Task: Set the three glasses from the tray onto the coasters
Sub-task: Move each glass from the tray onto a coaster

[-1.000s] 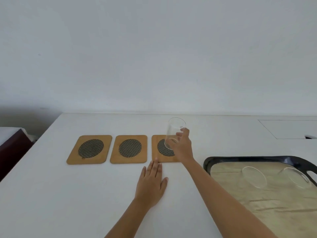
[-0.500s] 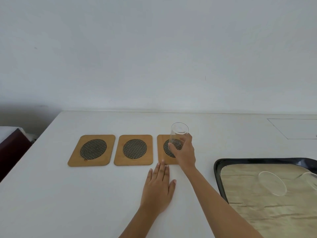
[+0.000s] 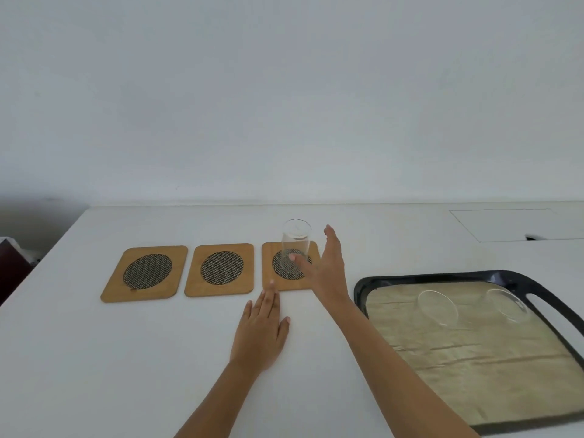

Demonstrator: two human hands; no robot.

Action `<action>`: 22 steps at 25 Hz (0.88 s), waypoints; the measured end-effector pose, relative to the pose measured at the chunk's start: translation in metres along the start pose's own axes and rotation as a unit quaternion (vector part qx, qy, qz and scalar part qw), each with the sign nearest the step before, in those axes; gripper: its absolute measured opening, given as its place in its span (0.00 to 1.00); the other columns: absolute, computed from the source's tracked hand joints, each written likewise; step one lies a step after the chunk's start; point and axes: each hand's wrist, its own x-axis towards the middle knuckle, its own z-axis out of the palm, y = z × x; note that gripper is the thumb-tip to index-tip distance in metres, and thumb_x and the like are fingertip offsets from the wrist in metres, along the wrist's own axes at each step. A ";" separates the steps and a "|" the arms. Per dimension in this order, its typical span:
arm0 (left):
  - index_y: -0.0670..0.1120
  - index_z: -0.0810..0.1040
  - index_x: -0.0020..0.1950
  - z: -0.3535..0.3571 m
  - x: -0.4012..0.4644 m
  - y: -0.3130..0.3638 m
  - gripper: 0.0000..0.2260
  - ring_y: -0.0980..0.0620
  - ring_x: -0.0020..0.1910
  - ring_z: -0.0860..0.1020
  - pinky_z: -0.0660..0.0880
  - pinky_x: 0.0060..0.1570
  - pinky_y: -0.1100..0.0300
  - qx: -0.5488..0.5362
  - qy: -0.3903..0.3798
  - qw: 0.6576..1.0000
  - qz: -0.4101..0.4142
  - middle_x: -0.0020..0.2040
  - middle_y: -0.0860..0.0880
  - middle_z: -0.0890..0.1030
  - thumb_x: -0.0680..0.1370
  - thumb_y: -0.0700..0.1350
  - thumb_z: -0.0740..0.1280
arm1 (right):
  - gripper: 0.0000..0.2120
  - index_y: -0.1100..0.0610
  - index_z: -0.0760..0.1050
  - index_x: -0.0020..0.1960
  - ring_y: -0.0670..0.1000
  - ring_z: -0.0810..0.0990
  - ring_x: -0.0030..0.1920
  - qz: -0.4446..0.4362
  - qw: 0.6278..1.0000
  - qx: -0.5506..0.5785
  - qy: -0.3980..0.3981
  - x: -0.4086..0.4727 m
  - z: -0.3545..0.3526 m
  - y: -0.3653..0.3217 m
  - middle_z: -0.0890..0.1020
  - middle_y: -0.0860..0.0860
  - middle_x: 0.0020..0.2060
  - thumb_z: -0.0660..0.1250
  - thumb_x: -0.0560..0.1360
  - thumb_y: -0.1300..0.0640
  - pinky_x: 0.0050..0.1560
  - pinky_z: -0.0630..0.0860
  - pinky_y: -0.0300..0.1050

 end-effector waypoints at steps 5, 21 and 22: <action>0.37 0.67 0.70 0.000 -0.020 0.025 0.30 0.43 0.69 0.67 0.65 0.63 0.46 0.017 -0.020 0.999 -0.019 0.73 0.42 0.64 0.80 0.56 0.42 | 0.34 0.57 0.61 0.72 0.48 0.62 0.68 -0.103 0.991 -0.070 0.053 -0.016 -0.073 -0.032 0.67 0.51 0.68 0.71 0.72 0.48 0.65 0.58 0.40; 0.39 0.67 0.70 0.006 -0.096 0.093 0.28 0.45 0.70 0.66 0.63 0.65 0.45 0.005 -0.017 0.998 -0.065 0.71 0.44 0.68 0.77 0.54 0.46 | 0.46 0.55 0.57 0.74 0.57 0.64 0.69 0.097 0.979 -0.141 0.110 -0.065 -0.287 0.104 0.64 0.57 0.70 0.77 0.65 0.44 0.67 0.64 0.56; 0.40 0.67 0.71 0.006 -0.099 0.094 0.29 0.45 0.71 0.65 0.62 0.66 0.46 0.001 -0.010 0.998 -0.070 0.72 0.45 0.67 0.77 0.54 0.45 | 0.49 0.57 0.55 0.75 0.57 0.66 0.68 0.103 0.983 -0.106 0.113 -0.069 -0.285 0.109 0.66 0.58 0.68 0.78 0.64 0.45 0.65 0.66 0.53</action>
